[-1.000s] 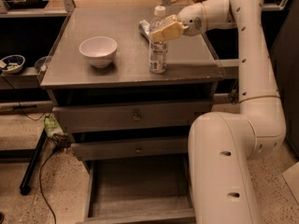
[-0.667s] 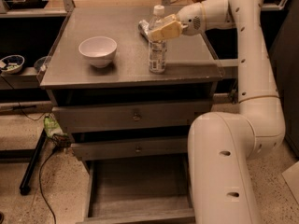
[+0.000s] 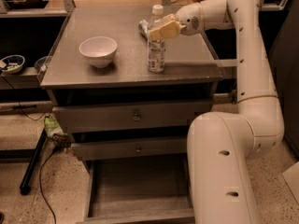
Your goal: Pick blue plastic bottle from bottom drawer and place on counter
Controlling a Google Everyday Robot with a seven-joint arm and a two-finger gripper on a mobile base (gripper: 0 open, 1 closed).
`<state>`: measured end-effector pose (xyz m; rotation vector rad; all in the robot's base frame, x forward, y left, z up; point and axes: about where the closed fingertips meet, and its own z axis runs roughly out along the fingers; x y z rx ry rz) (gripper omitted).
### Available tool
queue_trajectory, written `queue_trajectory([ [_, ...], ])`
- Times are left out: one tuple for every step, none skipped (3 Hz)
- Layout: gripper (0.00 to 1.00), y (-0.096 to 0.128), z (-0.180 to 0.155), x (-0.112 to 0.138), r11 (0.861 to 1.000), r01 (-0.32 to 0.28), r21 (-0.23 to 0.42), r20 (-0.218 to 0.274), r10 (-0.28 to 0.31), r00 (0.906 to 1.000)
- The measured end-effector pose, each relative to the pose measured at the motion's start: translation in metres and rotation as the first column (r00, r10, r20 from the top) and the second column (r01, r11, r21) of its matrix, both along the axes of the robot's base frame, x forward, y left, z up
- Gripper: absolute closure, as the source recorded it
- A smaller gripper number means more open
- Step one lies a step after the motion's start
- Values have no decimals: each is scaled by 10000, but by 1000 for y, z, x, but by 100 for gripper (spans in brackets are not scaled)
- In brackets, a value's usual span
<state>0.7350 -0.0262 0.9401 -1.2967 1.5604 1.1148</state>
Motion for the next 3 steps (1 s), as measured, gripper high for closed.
queue_trajectory([
  [34,0,0,0,10000,0,0,0,0,10000],
  [11,0,0,0,10000,0,0,0,0,10000],
  [0,0,0,0,10000,1,1,0,-1,10000],
])
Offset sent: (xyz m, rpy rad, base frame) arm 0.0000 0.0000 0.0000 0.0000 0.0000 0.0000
